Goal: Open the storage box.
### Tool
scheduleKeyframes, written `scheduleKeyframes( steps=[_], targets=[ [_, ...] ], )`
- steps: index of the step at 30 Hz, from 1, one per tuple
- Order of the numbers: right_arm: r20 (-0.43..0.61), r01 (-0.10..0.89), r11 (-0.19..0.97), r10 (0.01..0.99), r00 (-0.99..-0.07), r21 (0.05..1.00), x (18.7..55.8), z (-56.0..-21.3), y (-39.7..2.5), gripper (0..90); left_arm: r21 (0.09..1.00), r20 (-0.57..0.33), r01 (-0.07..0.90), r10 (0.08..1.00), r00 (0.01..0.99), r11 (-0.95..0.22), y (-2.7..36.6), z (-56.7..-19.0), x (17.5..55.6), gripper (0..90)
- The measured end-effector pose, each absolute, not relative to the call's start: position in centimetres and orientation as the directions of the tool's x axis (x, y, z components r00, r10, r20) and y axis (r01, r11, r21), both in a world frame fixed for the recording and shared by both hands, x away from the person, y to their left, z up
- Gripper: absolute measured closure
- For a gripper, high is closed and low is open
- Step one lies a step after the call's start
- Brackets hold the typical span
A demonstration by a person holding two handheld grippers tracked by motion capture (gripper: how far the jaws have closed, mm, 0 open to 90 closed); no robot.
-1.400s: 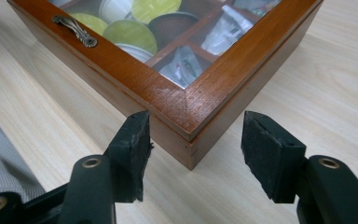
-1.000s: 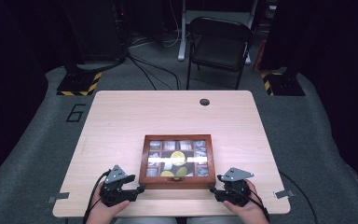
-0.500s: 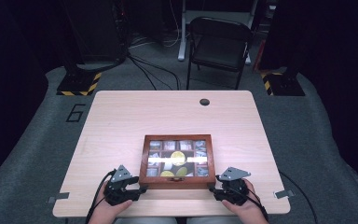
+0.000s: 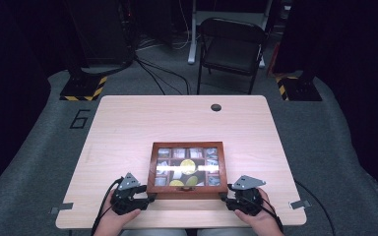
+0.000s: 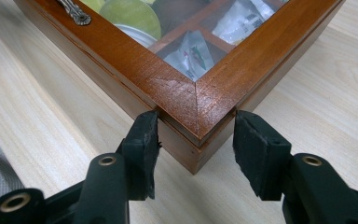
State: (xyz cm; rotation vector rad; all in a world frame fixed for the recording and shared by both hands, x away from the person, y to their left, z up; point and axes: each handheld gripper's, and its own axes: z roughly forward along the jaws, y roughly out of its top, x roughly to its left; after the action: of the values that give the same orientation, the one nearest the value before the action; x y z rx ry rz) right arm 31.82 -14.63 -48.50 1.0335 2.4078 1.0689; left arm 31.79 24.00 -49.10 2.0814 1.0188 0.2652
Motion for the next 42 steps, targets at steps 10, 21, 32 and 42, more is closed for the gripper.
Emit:
scheduleKeyframes(
  steps=[10, 21, 32, 42],
  targets=[
    [0.000, 0.479, 0.462, 0.720, -0.694, 0.747, 31.9, -48.3, -14.6, 49.9, 0.734, -0.133, 0.566, 0.739, 0.661, -0.374, 24.0, -48.7, 31.8, 45.9],
    [0.022, 0.478, 0.429, 0.726, -0.687, 0.767, 32.0, -47.8, -14.8, 48.2, 0.766, -0.128, 0.539, 0.738, 0.662, -0.351, 23.9, -48.3, 31.8, 45.6],
    [0.009, 0.462, 0.417, 0.735, -0.678, 0.783, 32.5, -47.2, -14.7, 44.3, 0.783, -0.137, 0.530, 0.740, 0.658, -0.326, 23.9, -47.2, 32.3, 41.9],
    [0.037, 0.463, 0.371, 0.748, -0.663, 0.805, 33.3, -46.0, -15.0, 42.9, 0.808, -0.152, 0.517, 0.746, 0.648, -0.284, 23.8, -45.9, 32.7, 39.3]
  ],
)
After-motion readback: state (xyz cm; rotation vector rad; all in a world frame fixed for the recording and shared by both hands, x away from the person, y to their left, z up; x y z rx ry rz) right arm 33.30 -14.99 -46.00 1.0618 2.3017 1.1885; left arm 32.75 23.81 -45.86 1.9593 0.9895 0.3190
